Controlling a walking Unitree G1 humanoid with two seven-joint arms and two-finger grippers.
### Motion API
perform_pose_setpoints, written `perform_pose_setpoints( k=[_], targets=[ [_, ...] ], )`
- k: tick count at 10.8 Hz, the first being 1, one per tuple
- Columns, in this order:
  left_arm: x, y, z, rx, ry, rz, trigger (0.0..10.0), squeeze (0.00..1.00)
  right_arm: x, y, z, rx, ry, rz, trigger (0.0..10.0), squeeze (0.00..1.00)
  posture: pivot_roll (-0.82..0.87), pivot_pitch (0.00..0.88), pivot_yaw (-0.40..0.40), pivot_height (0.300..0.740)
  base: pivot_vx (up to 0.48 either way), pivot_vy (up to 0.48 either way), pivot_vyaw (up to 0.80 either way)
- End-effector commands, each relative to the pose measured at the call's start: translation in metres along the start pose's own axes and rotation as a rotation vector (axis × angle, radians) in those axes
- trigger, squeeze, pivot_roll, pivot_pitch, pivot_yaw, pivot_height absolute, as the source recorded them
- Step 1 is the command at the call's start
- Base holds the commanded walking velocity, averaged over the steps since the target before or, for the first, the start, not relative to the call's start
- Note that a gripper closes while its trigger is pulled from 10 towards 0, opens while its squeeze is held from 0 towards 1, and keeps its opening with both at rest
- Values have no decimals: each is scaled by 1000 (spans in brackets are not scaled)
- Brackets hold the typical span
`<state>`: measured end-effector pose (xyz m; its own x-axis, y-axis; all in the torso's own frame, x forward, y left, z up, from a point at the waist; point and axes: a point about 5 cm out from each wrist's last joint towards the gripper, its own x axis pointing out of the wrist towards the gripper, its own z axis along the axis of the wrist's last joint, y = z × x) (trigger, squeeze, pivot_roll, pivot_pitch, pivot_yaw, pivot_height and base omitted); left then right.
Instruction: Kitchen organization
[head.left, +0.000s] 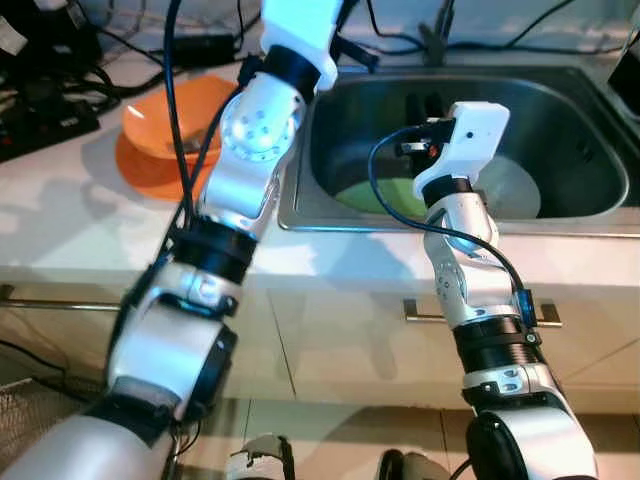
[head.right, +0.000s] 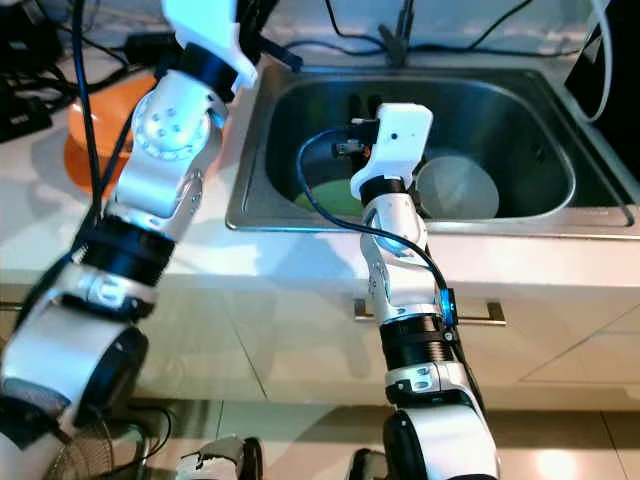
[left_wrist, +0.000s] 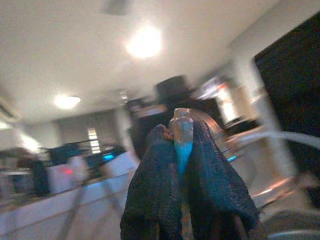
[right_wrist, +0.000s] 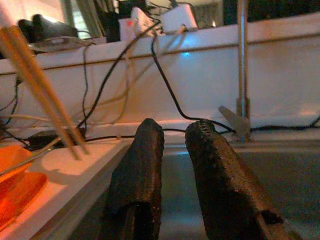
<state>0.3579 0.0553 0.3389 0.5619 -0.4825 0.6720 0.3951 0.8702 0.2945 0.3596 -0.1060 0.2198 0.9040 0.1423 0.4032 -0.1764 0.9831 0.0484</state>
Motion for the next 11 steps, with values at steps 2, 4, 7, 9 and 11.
perform_pose_setpoints(
  k=[2, 4, 7, 9, 11],
  targets=[
    [-5, -4, 1, -146, -13, -46, 10000, 0, -4, -4, 2, -20, -18, 7, 10000, 0, 33, 0, 54, 740, 0, 0, 0],
    [-18, -3, -19, -297, 59, -30, 10000, 0, -7, -6, 4, -48, -23, 42, 10000, 576, 7, 0, 57, 740, 0, 0, 0],
    [-37, -1, -32, -359, 108, 8, 10000, 0, -9, -10, 8, -86, -29, 88, 10000, 1000, -4, 0, 45, 740, 0, 0, 0],
    [-37, 1, -33, -369, 107, 14, 10000, 0, -14, 12, 3, -90, 23, 352, 10000, 722, -2, 0, 40, 740, 0, 0, 0],
    [-37, 1, -34, -369, 111, 12, 10000, 0, -25, 25, -2, -136, 39, 509, 10000, 0, 0, 0, 32, 740, 0, 0, 0]
  ],
)
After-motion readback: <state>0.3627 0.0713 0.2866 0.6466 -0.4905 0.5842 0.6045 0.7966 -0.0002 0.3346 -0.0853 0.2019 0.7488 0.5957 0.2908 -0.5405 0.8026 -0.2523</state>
